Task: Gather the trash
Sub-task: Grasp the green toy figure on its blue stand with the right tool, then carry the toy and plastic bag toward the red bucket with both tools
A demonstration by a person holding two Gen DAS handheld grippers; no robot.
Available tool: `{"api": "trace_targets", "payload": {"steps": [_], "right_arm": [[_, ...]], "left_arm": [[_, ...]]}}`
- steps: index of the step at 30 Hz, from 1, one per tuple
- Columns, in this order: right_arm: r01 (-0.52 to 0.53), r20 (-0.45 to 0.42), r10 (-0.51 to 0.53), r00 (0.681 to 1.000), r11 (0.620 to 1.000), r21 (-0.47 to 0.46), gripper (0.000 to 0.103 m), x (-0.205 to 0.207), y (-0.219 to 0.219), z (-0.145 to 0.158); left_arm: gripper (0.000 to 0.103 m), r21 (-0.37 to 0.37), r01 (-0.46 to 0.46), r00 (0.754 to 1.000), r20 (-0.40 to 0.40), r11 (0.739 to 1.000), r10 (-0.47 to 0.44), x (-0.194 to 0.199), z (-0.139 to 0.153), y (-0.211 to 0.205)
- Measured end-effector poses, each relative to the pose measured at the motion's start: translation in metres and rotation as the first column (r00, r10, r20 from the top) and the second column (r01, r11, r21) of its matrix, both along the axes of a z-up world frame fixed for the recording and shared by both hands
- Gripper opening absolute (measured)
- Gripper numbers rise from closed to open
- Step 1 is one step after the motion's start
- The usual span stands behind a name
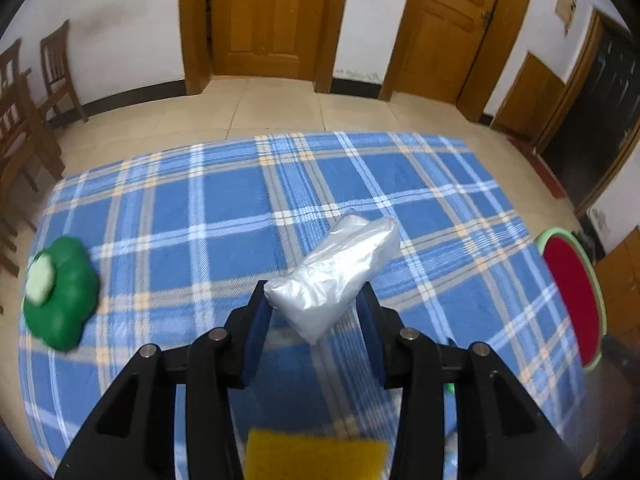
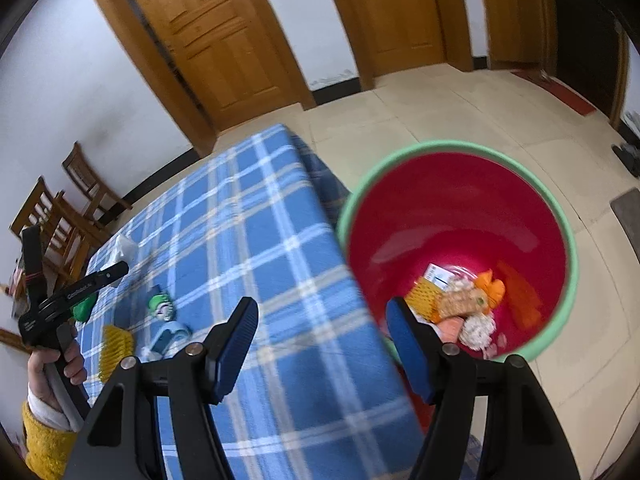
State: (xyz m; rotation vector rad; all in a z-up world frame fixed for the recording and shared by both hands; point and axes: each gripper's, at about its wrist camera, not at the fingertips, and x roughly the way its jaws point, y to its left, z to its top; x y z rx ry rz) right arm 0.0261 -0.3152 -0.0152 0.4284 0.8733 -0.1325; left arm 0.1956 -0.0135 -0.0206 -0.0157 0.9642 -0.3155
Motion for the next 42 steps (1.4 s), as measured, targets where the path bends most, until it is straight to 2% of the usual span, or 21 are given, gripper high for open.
{"api": "trace_targets", "payload": {"steps": [8,14,22,27,32,37,42], "right_arm": [[-0.131,0.022,0.132,0.991,0.991,-0.035,0.069,0.021,0.043,0.008],[-0.256,0.023,0.258,0.966,0.964,-0.077,0.065,0.041,0.085,0.008],[-0.391,-0.033,0.39,0.92,0.914,-0.111,0.06,0.07,0.133,-0.008],[-0.44,-0.069,0.435,0.898,0.891,-0.115,0.058,0.084,0.152,-0.022],[-0.47,-0.091,0.461,0.883,0.874,-0.126,0.047,0.091,0.165,-0.03],[-0.479,-0.103,0.468,0.878,0.867,-0.138,0.034,0.093,0.168,-0.035],[-0.472,-0.09,0.464,0.881,0.869,-0.15,0.033,0.09,0.165,-0.035]], "left_arm": [[0.043,-0.075,-0.119,0.993,0.012,0.99,0.12,-0.047,0.013,0.027],[0.043,-0.113,-0.215,0.975,0.023,0.97,0.219,-0.078,0.017,0.046],[0.043,-0.127,-0.309,0.95,0.005,0.942,0.313,-0.102,0.011,0.075],[0.043,-0.128,-0.341,0.939,-0.006,0.931,0.343,-0.109,0.008,0.085],[0.043,-0.132,-0.358,0.933,-0.016,0.924,0.359,-0.111,0.004,0.091],[0.043,-0.138,-0.354,0.935,-0.02,0.925,0.355,-0.112,0.003,0.09],[0.043,-0.143,-0.341,0.939,-0.02,0.929,0.342,-0.112,0.004,0.085]]}}
